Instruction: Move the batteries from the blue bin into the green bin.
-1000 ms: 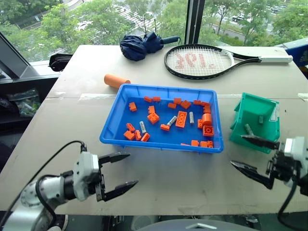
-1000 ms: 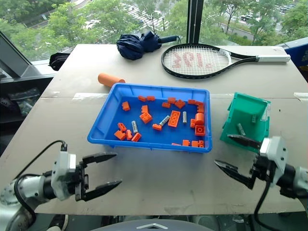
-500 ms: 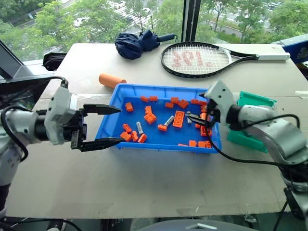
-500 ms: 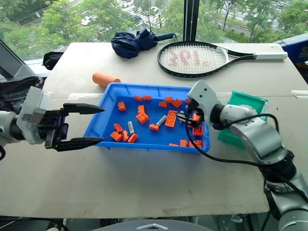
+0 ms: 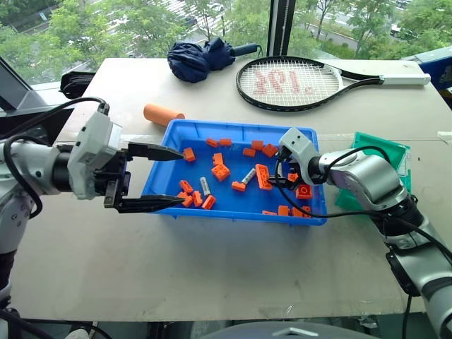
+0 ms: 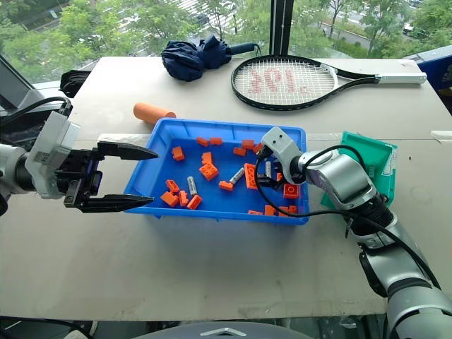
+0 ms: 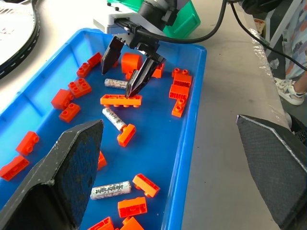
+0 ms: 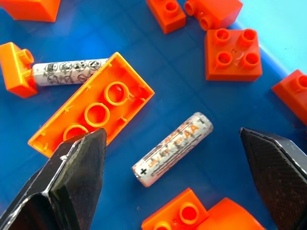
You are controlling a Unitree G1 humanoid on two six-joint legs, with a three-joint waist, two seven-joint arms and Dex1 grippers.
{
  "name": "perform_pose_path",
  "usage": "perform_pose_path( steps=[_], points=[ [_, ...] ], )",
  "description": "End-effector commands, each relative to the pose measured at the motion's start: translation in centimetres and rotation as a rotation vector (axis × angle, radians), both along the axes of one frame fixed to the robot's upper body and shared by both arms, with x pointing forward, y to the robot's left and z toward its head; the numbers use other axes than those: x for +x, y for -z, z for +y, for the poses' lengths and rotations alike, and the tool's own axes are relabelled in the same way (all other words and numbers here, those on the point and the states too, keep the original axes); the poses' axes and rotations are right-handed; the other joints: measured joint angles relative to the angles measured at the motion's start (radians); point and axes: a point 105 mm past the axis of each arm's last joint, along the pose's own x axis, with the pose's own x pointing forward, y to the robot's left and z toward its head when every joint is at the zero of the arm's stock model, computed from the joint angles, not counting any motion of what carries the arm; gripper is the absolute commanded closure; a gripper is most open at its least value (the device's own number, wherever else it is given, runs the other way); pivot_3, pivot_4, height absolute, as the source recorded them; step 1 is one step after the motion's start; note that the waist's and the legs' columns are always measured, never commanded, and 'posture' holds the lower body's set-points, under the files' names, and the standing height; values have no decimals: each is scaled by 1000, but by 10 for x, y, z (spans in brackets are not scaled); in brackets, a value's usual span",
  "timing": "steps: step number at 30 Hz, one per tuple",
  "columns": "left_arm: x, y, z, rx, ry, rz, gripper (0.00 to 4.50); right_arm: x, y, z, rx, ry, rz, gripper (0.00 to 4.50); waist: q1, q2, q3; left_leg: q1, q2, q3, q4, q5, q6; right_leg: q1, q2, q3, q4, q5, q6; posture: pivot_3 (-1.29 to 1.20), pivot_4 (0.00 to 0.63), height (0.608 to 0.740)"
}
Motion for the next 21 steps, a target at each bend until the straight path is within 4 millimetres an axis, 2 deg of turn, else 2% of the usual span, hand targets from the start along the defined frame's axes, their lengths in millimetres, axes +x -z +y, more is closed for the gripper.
perform_pose_path(
  steps=[1, 7, 8, 9, 11, 12, 16, 21],
  points=[
    [-1, -7, 1, 9, 2, -44, 0, 3, -6, -3, 6, 15, -13, 47, 1, 0, 0, 0, 0, 0, 1, 0, 0, 0, 0, 0, 2, 0, 0, 0, 150, 740],
    [1, -9, -1, 1, 14, -61, 0, 5, 11, -8, -27, 45, 16, 2645, 6, 0, 0, 0, 0, -1, 8, -1, 3, 0, 1, -1, 9, 0, 0, 0, 150, 740],
    [1, -9, -1, 2, 15, -63, 0, 4, 12, -8, -27, 46, 17, 2918, 7, 0, 0, 0, 0, -2, 8, -1, 3, 0, 1, -1, 9, 0, 0, 0, 150, 740],
    [1, -9, 0, 2, 15, -64, 0, 4, 12, -7, -27, 47, 17, 3501, 7, 0, 0, 1, 0, -2, 9, -1, 3, 1, 1, -1, 10, 0, 0, 0, 150, 740],
    [2, -9, 0, 4, 15, -67, 0, 5, 13, -7, -28, 48, 16, 4168, 8, 0, 0, 1, -1, -2, 9, -1, 2, 1, 1, -1, 10, 0, 0, 0, 150, 740],
    [2, -9, 1, 4, 16, -68, 0, 5, 13, -7, -30, 49, 11, 4349, 7, 0, 0, 1, -1, -3, 9, -1, 2, 1, 1, -1, 9, 0, 0, 0, 150, 740],
    [3, -9, -1, 3, 23, -74, 0, 6, 11, -6, -32, 49, -10, 4349, 7, 0, 0, 2, -1, -3, 9, -1, 2, 3, 1, -2, 9, 0, 0, 0, 150, 740],
    [4, -10, 0, 1, 24, -79, 0, 9, -1, -4, -16, 48, -52, 4349, 6, 0, 0, 2, -1, -4, 9, -1, 2, 3, 1, -2, 9, 0, 0, 0, 150, 740]
  ],
)
